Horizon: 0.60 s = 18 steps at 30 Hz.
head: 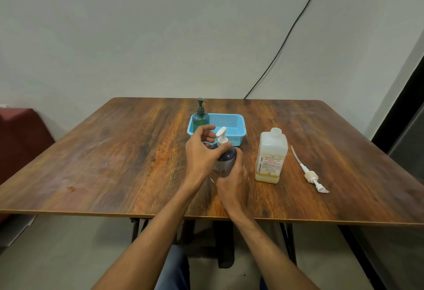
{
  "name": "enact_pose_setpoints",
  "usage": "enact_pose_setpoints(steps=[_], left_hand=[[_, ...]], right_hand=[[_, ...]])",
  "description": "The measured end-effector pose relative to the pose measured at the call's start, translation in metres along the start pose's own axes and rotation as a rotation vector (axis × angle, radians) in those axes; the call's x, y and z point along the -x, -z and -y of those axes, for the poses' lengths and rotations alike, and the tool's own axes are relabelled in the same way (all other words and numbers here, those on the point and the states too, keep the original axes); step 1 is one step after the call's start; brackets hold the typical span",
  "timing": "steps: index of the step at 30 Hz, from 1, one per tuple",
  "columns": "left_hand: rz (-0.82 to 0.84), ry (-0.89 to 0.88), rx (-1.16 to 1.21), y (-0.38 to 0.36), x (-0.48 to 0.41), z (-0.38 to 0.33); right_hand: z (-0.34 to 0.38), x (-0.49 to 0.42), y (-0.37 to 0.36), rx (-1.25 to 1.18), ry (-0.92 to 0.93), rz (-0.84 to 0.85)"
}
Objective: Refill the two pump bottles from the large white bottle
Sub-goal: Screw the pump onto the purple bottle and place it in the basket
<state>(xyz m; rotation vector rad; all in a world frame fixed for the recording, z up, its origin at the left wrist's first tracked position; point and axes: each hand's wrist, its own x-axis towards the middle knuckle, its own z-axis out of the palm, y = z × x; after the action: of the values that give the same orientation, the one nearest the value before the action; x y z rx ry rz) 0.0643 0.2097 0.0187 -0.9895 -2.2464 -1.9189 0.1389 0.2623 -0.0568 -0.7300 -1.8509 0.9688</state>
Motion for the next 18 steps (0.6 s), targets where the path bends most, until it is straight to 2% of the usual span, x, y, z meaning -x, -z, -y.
enact_pose_setpoints(steps=[5, 7, 11, 12, 15, 18], left_hand=[[-0.061, -0.013, 0.003, -0.009, 0.007, 0.001], [0.002, -0.009, 0.037, -0.007, 0.004, 0.005], [0.172, 0.108, 0.262, 0.001, 0.008, 0.003], [0.153, 0.114, 0.301, 0.000, 0.009, 0.003], [-0.053, 0.072, 0.244, -0.009, 0.013, 0.004], [-0.108, 0.037, 0.163, -0.016, 0.015, 0.000]], right_hand=[[-0.001, 0.000, -0.001, 0.019, 0.017, -0.027], [0.001, -0.001, -0.001, 0.012, 0.020, -0.030], [0.002, 0.000, 0.000, 0.017, 0.029, -0.024], [0.003, 0.000, 0.001, 0.022, 0.031, -0.025], [0.005, 0.001, 0.002, 0.000, 0.037, -0.032], [0.005, 0.001, 0.004, 0.053, 0.055, -0.013]])
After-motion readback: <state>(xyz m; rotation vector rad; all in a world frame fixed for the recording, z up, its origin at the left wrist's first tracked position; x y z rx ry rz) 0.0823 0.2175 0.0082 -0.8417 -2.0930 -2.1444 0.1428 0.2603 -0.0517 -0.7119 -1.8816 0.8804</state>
